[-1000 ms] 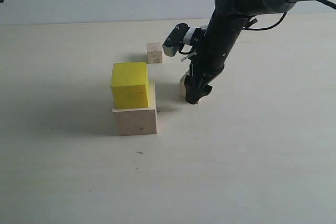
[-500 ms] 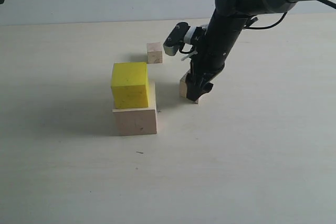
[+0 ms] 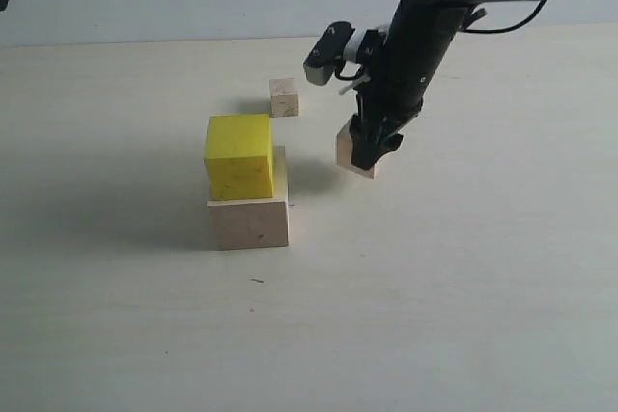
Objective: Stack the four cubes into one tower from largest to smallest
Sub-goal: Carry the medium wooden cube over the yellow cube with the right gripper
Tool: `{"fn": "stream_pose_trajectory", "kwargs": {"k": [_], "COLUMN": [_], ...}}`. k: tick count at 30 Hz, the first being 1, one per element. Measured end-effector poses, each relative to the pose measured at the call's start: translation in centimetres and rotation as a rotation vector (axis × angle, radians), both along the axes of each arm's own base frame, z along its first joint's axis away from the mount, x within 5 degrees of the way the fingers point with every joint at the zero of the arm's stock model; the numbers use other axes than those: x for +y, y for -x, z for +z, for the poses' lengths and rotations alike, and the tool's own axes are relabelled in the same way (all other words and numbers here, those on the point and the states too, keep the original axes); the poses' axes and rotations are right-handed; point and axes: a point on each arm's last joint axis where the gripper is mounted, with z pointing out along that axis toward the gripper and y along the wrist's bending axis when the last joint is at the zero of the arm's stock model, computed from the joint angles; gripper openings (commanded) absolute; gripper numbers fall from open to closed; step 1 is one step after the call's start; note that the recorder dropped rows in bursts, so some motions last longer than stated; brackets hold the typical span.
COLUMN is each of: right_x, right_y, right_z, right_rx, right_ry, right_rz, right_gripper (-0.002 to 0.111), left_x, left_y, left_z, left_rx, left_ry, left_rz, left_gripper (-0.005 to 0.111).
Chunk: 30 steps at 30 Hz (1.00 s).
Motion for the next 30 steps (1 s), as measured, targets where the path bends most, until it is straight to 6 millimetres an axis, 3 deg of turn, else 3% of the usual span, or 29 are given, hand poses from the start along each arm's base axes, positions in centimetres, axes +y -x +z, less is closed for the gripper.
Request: {"fn": "stream_pose_trajectory", "kwargs": {"k": [9, 14, 18, 30], "right_x": [-0.4, 0.0, 1.0, 6.3], "right_y": [1.0, 2.0, 2.6, 6.2], "right_z": [10.7, 15.1, 16.6, 16.5], "right_rx": [-0.148, -0.205, -0.246, -0.261], "right_ry": [-0.049, -0.136, -0.204, -0.178], "right_rz": [0.073, 0.187, 0.304, 0.533], "right_gripper": [0.000, 0.000, 0.000, 0.000], "left_x": [0.2, 0.3, 0.3, 0.3], "left_y": [0.3, 0.3, 0.3, 0.3], "left_z": [-0.5, -0.6, -0.6, -0.6], "left_rx": [0.051, 0.059, 0.058, 0.058], "left_ry": [-0.052, -0.056, -0.058, -0.058], "left_rz": [-0.007, -0.006, -0.008, -0.008], "left_gripper": [0.000, 0.000, 0.000, 0.000]}}
